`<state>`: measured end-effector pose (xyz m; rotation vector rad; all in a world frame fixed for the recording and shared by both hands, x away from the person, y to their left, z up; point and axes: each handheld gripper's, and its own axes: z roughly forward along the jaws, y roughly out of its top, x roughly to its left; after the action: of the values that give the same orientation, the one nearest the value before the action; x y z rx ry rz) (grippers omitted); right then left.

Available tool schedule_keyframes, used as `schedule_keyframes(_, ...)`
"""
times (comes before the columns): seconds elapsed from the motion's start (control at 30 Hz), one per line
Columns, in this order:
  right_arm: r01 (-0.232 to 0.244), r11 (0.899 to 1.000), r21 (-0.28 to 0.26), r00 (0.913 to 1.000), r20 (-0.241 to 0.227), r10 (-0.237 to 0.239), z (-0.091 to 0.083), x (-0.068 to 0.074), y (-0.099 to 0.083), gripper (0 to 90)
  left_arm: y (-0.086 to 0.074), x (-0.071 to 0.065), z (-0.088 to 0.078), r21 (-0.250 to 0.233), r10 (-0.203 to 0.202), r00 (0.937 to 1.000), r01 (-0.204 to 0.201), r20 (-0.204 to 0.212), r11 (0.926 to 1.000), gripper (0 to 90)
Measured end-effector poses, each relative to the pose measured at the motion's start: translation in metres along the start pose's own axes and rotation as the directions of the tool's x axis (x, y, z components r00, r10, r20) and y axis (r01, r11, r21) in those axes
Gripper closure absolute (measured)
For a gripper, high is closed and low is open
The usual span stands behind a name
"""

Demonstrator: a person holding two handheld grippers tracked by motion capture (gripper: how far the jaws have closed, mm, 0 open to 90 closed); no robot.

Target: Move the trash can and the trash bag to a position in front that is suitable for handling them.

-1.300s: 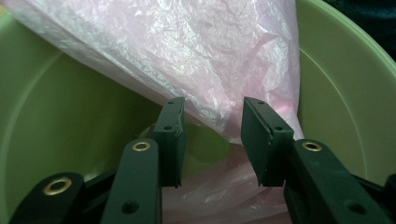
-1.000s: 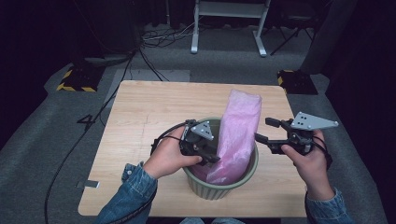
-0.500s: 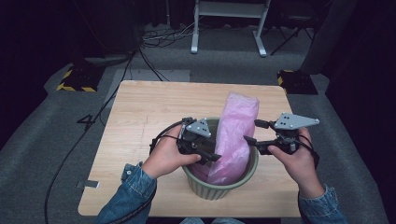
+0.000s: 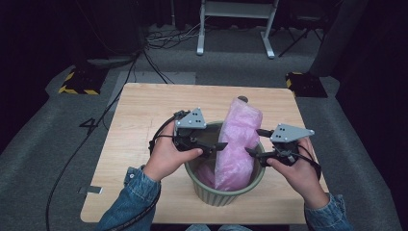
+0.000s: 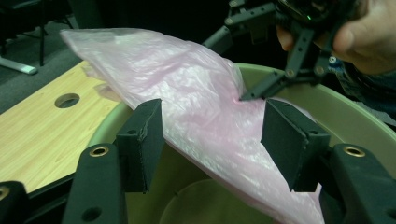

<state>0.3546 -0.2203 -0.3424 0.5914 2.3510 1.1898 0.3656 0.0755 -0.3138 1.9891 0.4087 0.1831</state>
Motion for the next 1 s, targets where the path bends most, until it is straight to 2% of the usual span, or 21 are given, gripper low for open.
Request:
schedule_keyframes(0.13,0.014,1.0,0.011,0.9995,-0.027,-0.014,0.002,0.006,0.001,27.5,0.002,-0.001,0.004,0.004,0.007,0.9999,-0.007,0.009,1.0,39.0)
schedule_keyframes(0.2,0.014,1.0,0.01,0.9995,-0.028,-0.014,0.002,0.006,0.0,27.0,0.003,-0.003,0.009,0.013,0.018,0.9993,-0.019,0.032,0.9997,39.2)
schedule_keyframes(0.27,0.006,1.0,0.006,0.9994,-0.035,-0.005,0.003,0.006,-0.001,26.6,0.004,-0.007,0.014,0.021,0.021,0.997,-0.023,0.074,0.9995,40.0)
schedule_keyframes(0.3,-0.002,1.0,0.003,0.9991,-0.042,0.002,0.003,0.005,-0.001,26.3,0.005,-0.009,0.016,0.049,0.025,0.9968,-0.028,0.076,0.9984,41.7)
schedule_keyframes(0.4,-0.03,0.999,-0.013,0.9972,-0.069,0.029,0.002,0.001,-0.004,26.3,0.006,-0.01,0.019,0.085,0.035,0.998,-0.039,0.053,0.9957,42.7)
schedule_keyframes(0.53,-0.075,0.996,-0.05,0.9941,-0.082,0.071,-0.006,-0.006,-0.004,25.8,0.005,-0.008,0.014,0.061,0.024,0.9987,-0.027,0.044,0.9978,42.5)
schedule_keyframes(0.7,-0.107,0.989,-0.106,0.9924,-0.072,0.1,-0.02,-0.014,0.001,25.8,0.002,-0.005,0.004,0.042,0.015,0.9997,-0.016,0.021,0.999,42.5)
schedule_keyframes(0.77,-0.122,0.986,-0.115,0.9908,-0.073,0.114,-0.023,-0.018,0.003,25.5,0.0,-0.004,0.0,0.039,0.007,0.9999,-0.008,0.014,0.9992,42.5)
schedule_keyframes(0.87,-0.171,0.977,-0.125,0.9831,-0.087,0.161,-0.023,-0.028,0.005,25.4,-0.001,-0.002,-0.005,0.033,-0.002,1.0,0.002,-0.002,0.9994,42.3)
schedule_keyframes(0.93,-0.204,0.972,-0.118,0.9768,-0.089,0.194,-0.018,-0.036,0.006,25.3,-0.002,-0.001,-0.008,0.031,-0.006,0.9999,0.007,-0.014,0.9995,42.3)
schedule_keyframes(1.0,-0.211,0.972,-0.105,0.9754,-0.088,0.202,-0.013,-0.04,0.007,25.3,-0.004,-0.001,-0.012,0.034,-0.005,0.9997,0.005,-0.024,0.9994,42.2)
